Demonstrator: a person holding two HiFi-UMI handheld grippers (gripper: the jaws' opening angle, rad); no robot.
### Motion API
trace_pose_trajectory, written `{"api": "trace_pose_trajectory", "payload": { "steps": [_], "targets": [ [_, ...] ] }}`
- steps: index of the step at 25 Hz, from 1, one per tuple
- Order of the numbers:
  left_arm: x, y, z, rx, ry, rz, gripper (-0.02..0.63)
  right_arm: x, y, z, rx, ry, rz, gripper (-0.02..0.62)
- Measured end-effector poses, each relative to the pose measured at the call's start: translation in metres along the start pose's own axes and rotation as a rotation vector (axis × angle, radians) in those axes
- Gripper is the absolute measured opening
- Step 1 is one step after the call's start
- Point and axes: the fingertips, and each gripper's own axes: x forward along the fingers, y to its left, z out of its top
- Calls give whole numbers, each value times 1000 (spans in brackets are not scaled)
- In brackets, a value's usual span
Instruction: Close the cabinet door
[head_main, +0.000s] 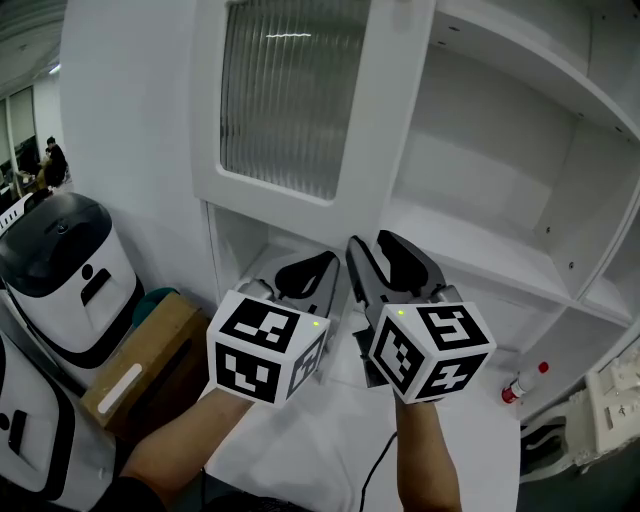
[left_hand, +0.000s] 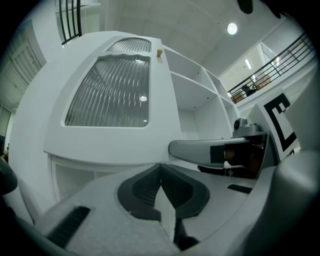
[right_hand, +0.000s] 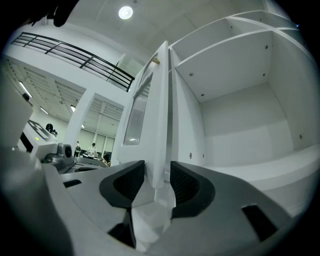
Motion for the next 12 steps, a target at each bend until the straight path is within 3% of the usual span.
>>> {"api": "trace_pose_trajectory", "payload": {
  "steps": [12],
  "targets": [
    [16,-1,0,-16,-12,-17,12,14,-17,-3,-13,11,-18,169]
  ]
}}
